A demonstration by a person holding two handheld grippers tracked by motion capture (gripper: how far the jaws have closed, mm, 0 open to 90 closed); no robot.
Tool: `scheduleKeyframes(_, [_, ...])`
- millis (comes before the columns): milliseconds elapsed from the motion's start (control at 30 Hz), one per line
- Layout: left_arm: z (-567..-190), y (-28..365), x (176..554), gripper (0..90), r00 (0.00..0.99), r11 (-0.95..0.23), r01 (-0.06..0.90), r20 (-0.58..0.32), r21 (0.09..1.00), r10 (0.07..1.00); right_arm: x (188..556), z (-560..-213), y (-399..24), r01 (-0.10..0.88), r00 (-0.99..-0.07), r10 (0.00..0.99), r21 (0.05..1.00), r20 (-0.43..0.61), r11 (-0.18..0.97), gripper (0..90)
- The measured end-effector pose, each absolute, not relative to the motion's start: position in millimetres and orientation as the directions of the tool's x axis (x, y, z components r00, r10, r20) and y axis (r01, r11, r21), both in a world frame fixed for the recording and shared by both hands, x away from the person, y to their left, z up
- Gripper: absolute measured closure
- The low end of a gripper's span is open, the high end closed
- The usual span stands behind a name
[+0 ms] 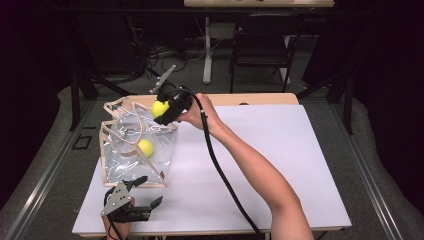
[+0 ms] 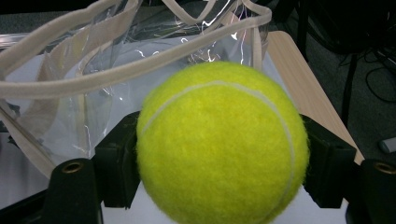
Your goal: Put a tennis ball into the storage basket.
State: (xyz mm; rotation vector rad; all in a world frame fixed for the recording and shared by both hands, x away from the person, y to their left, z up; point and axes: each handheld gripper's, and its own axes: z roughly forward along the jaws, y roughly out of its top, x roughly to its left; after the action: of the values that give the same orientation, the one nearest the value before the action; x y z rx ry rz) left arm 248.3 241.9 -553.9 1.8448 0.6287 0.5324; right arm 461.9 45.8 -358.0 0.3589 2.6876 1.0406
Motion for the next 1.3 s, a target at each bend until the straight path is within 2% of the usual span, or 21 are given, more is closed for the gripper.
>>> scheduleKeyframes(1300, [-553, 243, 247, 16.0, 0.767, -0.293, 0.166, 0.063, 0.942, 0.638, 444, -343, 112, 0.049, -0.960, 0.234, 0.733, -0.152, 0.678, 25.6])
